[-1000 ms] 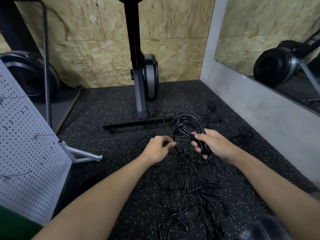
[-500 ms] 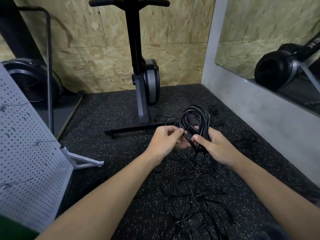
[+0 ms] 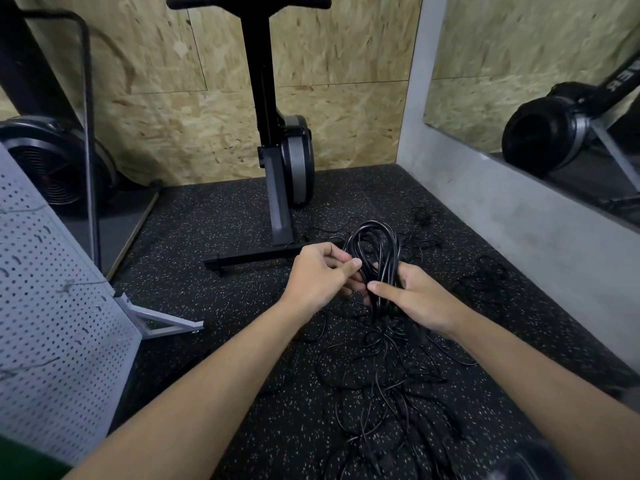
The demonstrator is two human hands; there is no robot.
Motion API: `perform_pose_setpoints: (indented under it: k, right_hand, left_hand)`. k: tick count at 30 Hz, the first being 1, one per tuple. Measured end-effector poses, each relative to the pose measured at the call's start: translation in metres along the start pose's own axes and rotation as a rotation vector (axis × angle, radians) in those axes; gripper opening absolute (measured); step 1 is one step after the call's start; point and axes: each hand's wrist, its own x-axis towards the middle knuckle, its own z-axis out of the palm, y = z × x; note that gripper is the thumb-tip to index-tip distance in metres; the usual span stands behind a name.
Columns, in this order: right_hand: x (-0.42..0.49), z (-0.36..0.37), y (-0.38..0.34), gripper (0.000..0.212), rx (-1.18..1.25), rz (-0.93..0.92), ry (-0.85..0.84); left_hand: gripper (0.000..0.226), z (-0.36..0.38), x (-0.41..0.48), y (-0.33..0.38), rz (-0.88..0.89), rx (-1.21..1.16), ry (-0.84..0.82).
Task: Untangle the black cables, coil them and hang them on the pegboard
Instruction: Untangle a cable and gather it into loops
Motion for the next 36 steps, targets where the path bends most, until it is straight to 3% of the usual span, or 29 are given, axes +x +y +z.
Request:
perform_pose_setpoints:
  k: [4, 7, 10, 14, 20, 26, 32, 34, 36]
  right_hand:
    - [0.002, -0.001, 0.0, 0.014, -0.052, 0.019, 0.023]
    - [0.004, 0.0, 0.001, 0.018, -0.053, 0.022, 0.073]
    - [0.006, -0.002, 0.002, 0.018, -0.044, 0.006, 0.124]
    - [0.004, -0.005, -0.001, 0.014, -0.006, -0.02, 0.135]
    - [0.001, -0.003, -0.015, 0.012, 0.218, -0.063, 0.137]
    - [-0.003, 0.0, -0.025, 0.009, 0.388, -0.082, 0.063]
    - [0.009, -0.024, -0.005, 0.018, -0.037, -0.028, 0.413]
    - [0.012, -0.033, 0.009, 0.008, -0.237, 0.028, 0.439]
    - [0.011, -0.037, 0.017, 0.016, -0.367, 0.099, 0.403]
  left_hand:
    - [0.02, -0.003, 0.003, -0.005, 0.121, 0.284, 0.073]
    - [0.029, 0.002, 0.0, -0.017, 0.099, 0.207, 0.065]
    - [0.014, 0.01, -0.007, -0.042, -0.061, 0.255, -0.14]
    - [0.051, 0.021, -0.007, -0.069, -0.13, 0.321, -0.463]
    - [0.055, 0.027, 0.003, -0.094, -0.069, 0.474, -0.489]
    - [0.023, 0.023, 0.006, -0.103, 0.022, 0.564, -0.418]
    - [0.026, -0.006, 0.007, -0.094, 0.01, 0.662, -0.361]
    - [0.027, -0.014, 0.006, -0.078, 0.039, 0.653, -0.31]
    - [0.027, -0.018, 0.004, -0.056, 0.121, 0.641, -0.256]
